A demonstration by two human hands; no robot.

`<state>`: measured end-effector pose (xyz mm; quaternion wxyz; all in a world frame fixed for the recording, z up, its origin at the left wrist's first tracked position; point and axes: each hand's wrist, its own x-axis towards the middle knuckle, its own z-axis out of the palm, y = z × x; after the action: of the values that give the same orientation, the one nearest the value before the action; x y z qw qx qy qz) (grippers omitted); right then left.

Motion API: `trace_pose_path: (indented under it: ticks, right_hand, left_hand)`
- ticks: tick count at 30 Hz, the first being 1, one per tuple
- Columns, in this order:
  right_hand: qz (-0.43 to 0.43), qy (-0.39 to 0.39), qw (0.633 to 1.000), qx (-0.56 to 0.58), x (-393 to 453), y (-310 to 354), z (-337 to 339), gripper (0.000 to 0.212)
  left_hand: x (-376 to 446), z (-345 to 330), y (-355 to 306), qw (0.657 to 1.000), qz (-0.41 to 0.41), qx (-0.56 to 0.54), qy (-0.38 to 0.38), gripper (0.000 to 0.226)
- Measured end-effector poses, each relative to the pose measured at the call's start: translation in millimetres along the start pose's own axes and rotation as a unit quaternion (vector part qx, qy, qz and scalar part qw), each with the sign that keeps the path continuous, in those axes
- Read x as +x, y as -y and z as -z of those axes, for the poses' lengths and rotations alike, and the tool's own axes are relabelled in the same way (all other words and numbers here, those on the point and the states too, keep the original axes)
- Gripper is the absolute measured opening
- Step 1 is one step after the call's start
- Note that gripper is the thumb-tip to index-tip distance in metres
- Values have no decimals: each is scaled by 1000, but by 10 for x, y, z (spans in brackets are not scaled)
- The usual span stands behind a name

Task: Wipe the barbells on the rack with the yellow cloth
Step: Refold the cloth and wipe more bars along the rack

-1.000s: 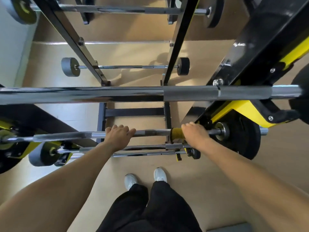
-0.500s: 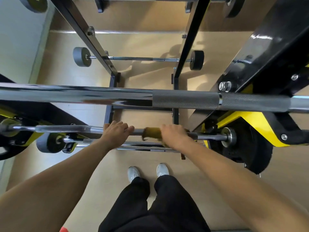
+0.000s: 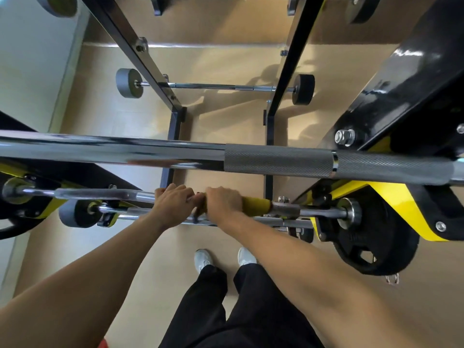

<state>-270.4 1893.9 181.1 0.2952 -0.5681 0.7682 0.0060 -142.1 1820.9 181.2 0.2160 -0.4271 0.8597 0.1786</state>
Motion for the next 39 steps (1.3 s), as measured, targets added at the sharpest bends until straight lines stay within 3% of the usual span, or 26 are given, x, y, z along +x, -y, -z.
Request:
trace_pose_path:
  ticks: [4,8,13,23,27,31,35,39]
  right_hand:
    - [79,16,997,-1,-16,-222,37,20]
    - [7,40,996,-85,-309,-941,172,22]
    - [-83,63,991,-88,-748,-1575,381,27]
    - [-80,6,996,-32,-176,-442,38,21]
    - [25,-67,997,15,-29,49,-165,23]
    - [95,-63,993,10,-188,-291,-170,36]
    - [-30,-20,996,-79,-475,-915,117,19]
    - [-111,17,986,-125,-752,-1053,308,23]
  left_hand:
    - [36,-27,44,1000,17,-21,6,41]
    - [35,-59,51,999,16,-36,-1,40]
    - [34,-55,37,1000,11,-26,-1,40]
    - [11,-37,28,1000,0,-27,-1,35]
    - [40,-41,62,1000,6,-9,-12,43]
    - [24,-45,11,999,-11,-30,-5,45]
    - [2,-17,32,998,-40,-45,0,38]
    - [-69,-23,129,990,-77,-118,0,39]
